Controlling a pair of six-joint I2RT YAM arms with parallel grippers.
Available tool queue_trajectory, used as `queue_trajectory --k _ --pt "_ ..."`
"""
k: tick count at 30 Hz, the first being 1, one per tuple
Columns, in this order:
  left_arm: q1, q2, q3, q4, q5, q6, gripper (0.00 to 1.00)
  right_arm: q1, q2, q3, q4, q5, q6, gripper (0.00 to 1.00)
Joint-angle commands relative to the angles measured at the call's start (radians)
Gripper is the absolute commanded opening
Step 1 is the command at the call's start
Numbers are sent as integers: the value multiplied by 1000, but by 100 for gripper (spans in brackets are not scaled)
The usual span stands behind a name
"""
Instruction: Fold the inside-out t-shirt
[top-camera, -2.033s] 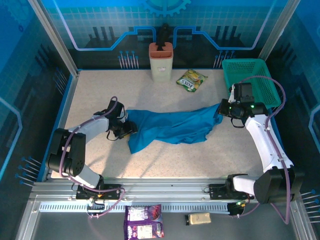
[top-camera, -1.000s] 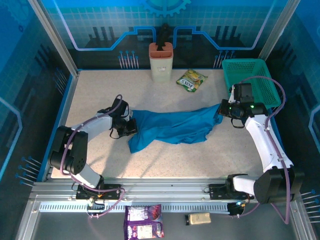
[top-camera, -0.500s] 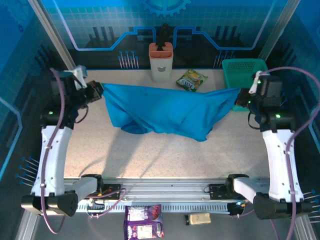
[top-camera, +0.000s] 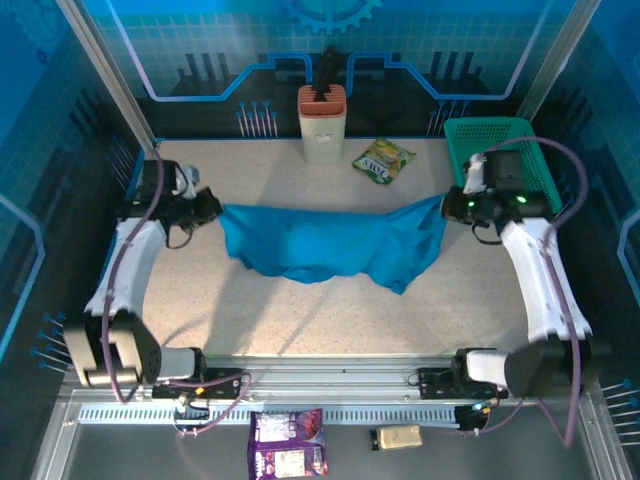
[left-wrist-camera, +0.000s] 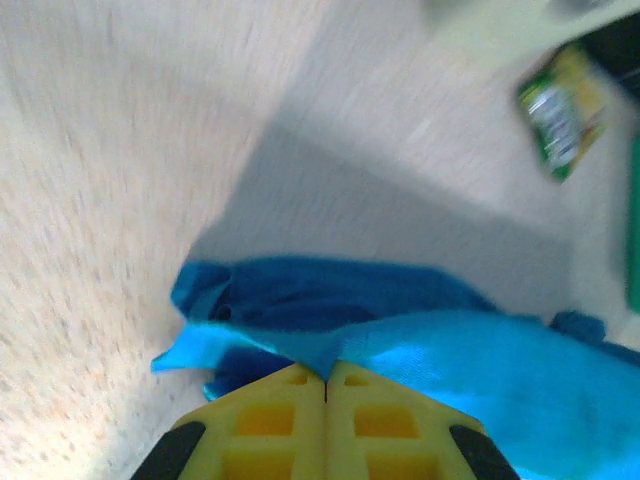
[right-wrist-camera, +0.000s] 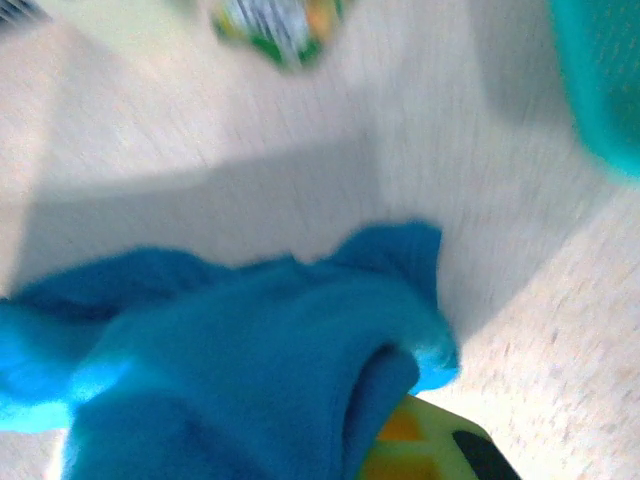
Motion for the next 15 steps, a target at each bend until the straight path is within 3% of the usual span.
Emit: queue_trajectory --k 1,5,9,15 --pt "9 39 -105 92 105 -38 0 61 83 -80 2 -2 18 2" --pt "9 84 -174 136 117 -46 0 108 145 -120 45 99 37 7" --pt "8 81 -190 143 116 -46 0 174 164 -83 2 253 40 24" --pt "8 70 -180 125 103 -40 0 270 85 -87 -29 389 98 38"
